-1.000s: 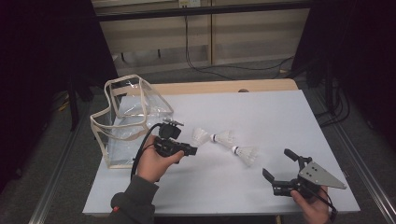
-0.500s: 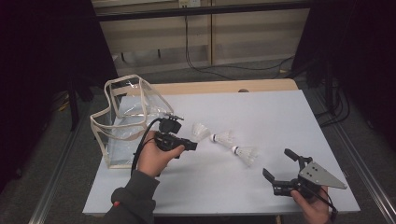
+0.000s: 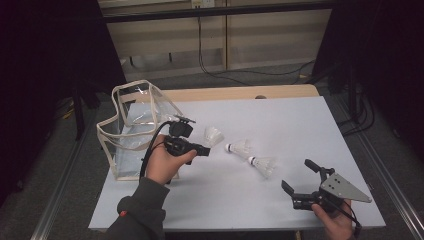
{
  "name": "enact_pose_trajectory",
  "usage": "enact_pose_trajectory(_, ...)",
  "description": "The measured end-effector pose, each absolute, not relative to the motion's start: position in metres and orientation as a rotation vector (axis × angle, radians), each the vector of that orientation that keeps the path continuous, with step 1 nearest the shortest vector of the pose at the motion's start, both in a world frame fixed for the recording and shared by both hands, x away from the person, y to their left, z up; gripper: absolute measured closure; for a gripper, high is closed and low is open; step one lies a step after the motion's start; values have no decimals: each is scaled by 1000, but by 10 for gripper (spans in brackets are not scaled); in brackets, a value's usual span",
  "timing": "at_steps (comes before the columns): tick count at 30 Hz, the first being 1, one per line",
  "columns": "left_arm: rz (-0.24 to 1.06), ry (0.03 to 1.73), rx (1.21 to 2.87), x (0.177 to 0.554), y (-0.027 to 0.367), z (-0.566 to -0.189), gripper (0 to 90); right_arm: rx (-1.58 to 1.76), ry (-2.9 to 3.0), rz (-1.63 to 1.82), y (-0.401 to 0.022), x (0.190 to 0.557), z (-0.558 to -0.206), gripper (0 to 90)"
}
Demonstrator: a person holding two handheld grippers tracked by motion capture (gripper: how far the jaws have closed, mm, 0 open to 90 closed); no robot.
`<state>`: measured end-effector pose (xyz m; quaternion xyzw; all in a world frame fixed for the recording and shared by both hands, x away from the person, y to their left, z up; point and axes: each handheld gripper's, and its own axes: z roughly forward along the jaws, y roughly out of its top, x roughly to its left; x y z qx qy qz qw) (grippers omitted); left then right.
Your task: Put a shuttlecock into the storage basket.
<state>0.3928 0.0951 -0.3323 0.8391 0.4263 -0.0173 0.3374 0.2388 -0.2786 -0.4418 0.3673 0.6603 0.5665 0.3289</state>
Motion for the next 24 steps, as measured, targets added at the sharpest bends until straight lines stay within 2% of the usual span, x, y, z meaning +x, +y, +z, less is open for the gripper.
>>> enact_pose_trajectory(24,-61,1140,2179,405,97,-318,657,964,1727,1483,-278,239,-442,11)
